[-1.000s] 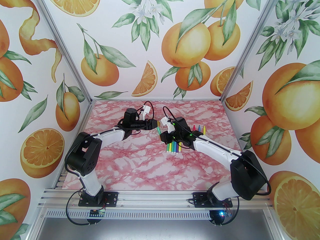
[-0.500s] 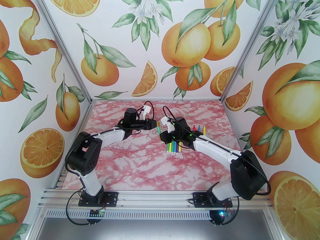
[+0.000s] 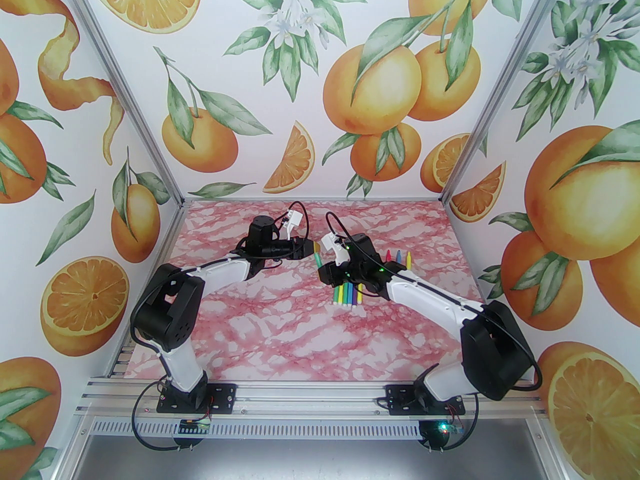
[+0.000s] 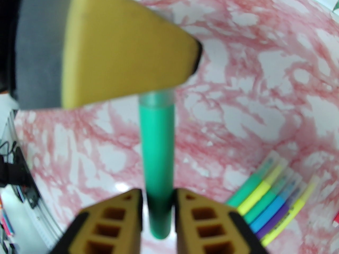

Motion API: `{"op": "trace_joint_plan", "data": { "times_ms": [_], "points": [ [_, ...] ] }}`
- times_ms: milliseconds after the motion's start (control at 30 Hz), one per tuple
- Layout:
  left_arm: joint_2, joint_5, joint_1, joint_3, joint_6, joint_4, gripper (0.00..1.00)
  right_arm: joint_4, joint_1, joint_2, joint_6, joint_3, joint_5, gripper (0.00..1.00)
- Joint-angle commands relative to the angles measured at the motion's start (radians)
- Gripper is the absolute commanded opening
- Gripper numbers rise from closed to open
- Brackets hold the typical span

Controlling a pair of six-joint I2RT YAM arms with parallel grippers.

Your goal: Open the pen caps

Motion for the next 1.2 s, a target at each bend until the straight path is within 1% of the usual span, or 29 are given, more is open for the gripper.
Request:
{"op": "trace_joint_plan", "data": {
  "times_ms": [0,133,433,733,833,1000,1167],
  "points": [
    [-0.031,0.016,-0.002,0.017,0.008,0.024,0.0,0.041,0.009,-0.035,0.0,-0.017,-0.003,0.29],
    [-0.038,0.044,-0.004,0.006,0.002,0.05,0.0,0.048,0.009,-0.033,0.001,-0.017,-0.004,0.31],
    [-0.057,0.056,-0.006,-0.007,-0.004,0.053,0.0,0.059,0.009,-0.039,0.004,-0.023,-0.009,0.37],
    [-0.07,0.067,-0.011,-0.003,-0.013,0.061,0.0,0.066,0.009,-0.029,0.008,-0.018,-0.016,0.37],
    [-0.07,0.072,-0.009,-0.003,-0.016,0.065,0.0,0.066,0.009,-0.028,0.007,-0.02,-0.016,0.33],
    [-0.07,0.066,-0.01,0.0,-0.019,0.067,0.0,0.048,0.009,-0.038,-0.003,-0.022,-0.018,0.19],
    [-0.071,0.04,-0.007,0.009,-0.02,0.075,0.0,0.018,0.009,-0.065,-0.025,-0.042,-0.017,0.12]
  ]
}}
